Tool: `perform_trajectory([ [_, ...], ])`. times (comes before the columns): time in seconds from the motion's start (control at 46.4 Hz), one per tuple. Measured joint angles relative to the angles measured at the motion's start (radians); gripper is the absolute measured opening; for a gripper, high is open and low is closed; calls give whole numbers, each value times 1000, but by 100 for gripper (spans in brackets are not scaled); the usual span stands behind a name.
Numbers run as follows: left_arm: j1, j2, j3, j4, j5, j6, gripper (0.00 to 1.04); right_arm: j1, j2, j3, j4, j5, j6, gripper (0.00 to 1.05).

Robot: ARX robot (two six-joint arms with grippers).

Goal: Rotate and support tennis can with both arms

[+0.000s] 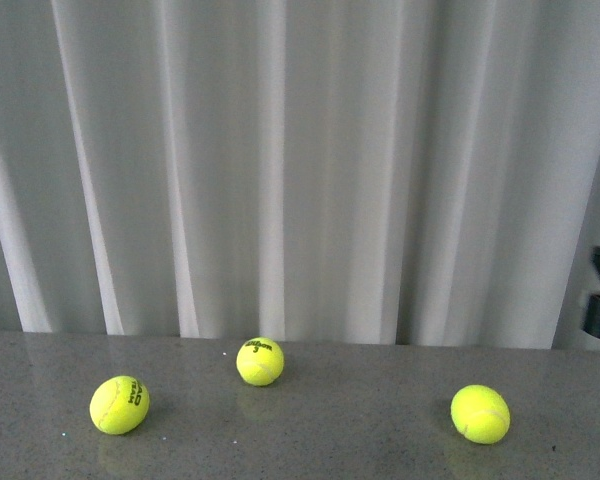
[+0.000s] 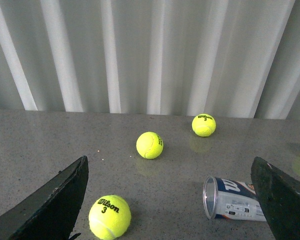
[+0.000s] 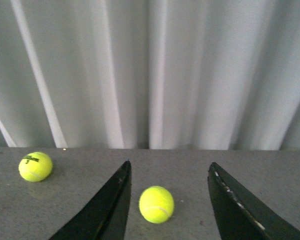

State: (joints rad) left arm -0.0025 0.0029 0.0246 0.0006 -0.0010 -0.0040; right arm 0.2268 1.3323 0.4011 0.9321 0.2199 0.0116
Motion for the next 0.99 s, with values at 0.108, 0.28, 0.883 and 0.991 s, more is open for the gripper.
perform_trajectory([
  [0.108,0,0,0,0,1,0,98,-40,-67,-82,2,-25,-5,27],
  [0.28,0,0,0,0,0,0,98,-85,-200,-193,-18,-88,-11,3],
  [0.883,0,0,0,0,0,0,98,-224,-579,-387,-209,-219,-11,3],
  [0.991,0,0,0,0,0,0,98,-224,-681,-393,-300,-219,-11,3],
])
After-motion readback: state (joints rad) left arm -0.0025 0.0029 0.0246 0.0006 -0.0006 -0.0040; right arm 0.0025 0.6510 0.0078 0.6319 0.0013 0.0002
